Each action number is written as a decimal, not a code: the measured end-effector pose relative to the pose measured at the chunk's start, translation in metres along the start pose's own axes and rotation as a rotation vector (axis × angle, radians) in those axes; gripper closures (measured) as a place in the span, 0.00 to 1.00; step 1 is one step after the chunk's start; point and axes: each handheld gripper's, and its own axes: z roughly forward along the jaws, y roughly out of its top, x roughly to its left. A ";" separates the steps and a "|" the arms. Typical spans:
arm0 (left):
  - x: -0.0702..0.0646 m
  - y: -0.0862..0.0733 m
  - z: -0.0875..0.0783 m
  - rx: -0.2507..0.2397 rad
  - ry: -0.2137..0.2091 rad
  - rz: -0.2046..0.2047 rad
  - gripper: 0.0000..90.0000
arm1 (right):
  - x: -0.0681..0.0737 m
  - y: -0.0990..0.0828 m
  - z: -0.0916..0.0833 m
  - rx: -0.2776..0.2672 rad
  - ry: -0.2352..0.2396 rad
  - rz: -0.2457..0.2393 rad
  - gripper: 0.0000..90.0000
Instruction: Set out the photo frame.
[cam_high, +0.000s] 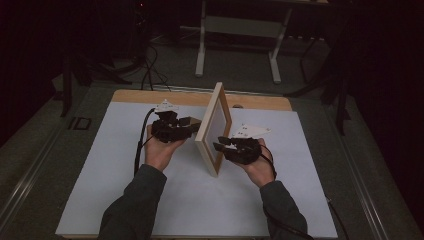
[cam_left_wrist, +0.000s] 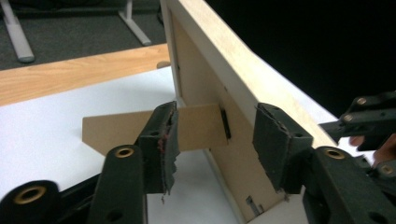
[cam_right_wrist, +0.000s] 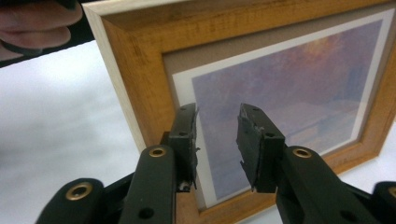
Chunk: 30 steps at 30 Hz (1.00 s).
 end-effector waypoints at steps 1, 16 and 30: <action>0.000 0.000 0.000 0.000 0.000 0.000 0.55 | 0.000 0.000 0.000 0.000 0.000 0.000 0.74; -0.011 0.008 -0.013 -0.050 -0.034 -0.001 0.51 | -0.006 -0.008 -0.004 0.011 -0.019 0.020 0.70; -0.032 0.005 -0.007 0.000 -0.026 0.057 0.34 | -0.010 -0.013 -0.005 0.014 -0.025 0.034 0.69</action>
